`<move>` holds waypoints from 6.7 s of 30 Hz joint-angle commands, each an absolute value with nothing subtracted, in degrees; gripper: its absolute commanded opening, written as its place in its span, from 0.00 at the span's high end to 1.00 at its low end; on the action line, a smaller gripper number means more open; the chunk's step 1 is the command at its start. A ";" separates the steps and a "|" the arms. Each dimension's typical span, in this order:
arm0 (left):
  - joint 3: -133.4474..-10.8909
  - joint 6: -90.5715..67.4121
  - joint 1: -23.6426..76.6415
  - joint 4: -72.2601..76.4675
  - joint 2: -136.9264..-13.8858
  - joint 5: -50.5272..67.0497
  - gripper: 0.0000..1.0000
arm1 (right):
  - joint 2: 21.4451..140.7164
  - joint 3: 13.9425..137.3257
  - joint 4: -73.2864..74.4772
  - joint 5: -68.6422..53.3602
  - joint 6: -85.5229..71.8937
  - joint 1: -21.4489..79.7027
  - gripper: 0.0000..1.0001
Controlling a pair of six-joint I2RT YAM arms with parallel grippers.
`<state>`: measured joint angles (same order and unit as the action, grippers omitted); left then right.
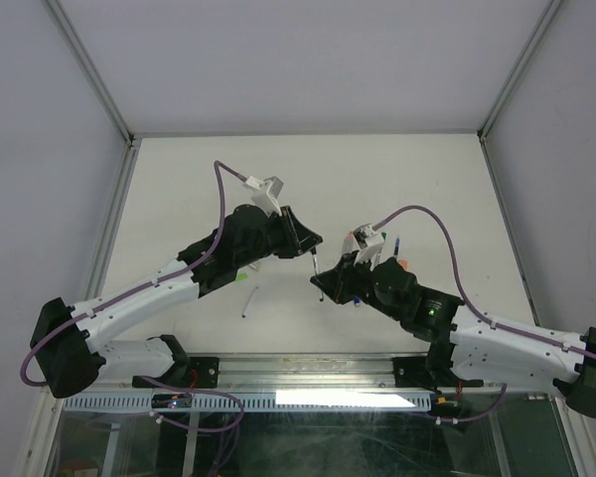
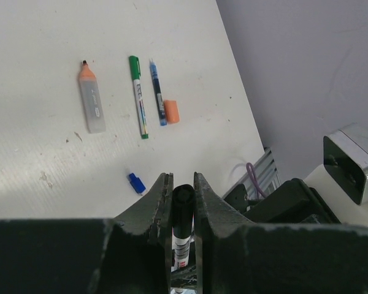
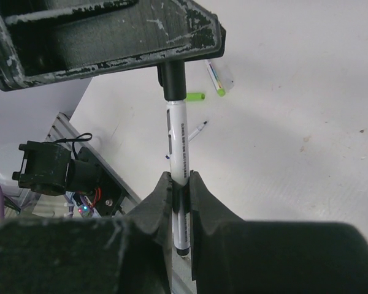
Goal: Insert the pens into the pen caps
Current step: Press the pen cap onto the pen, then place the pen at the center of the board, then pick up the pen from the center of the board.
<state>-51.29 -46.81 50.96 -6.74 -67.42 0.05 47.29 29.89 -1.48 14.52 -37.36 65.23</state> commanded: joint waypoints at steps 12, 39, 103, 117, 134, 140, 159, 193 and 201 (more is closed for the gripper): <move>-53.97 -45.33 58.56 -6.13 -75.15 5.13 1.00 | 51.63 45.15 -8.74 11.07 -28.33 45.31 1.00; -54.24 -42.36 62.72 -8.40 -77.94 5.93 1.00 | 67.33 80.39 -17.67 3.55 -13.15 34.22 1.00; -56.18 -25.11 37.27 -28.90 -61.76 -3.81 0.38 | 73.95 52.88 35.14 17.55 -41.37 35.81 0.99; -47.99 -27.05 37.09 -28.21 -57.95 -7.47 0.38 | 87.08 56.49 34.65 16.27 -43.31 32.23 0.94; -48.51 -25.94 37.02 -27.78 -59.59 -7.73 0.38 | 99.48 63.84 37.03 17.44 -40.73 29.43 0.86; -48.56 -25.85 37.00 -27.75 -59.85 -8.32 0.38 | 100.63 63.89 38.07 16.74 -41.13 29.44 0.82; -48.80 -26.14 36.24 -30.23 -62.62 -11.25 0.37 | 81.96 60.57 36.53 10.66 -34.88 29.53 0.68; -56.37 -43.14 24.54 -32.17 -90.48 -23.46 0.45 | 54.32 38.25 33.16 1.93 -36.93 32.19 0.66; -56.83 -42.38 23.81 -30.88 -93.49 -23.25 0.49 | 54.76 37.93 33.06 1.63 -36.65 32.21 0.65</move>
<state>-55.05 -42.61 24.64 -33.67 -92.97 -22.24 55.77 37.87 35.38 2.50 -36.56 31.88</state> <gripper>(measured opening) 0.529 0.345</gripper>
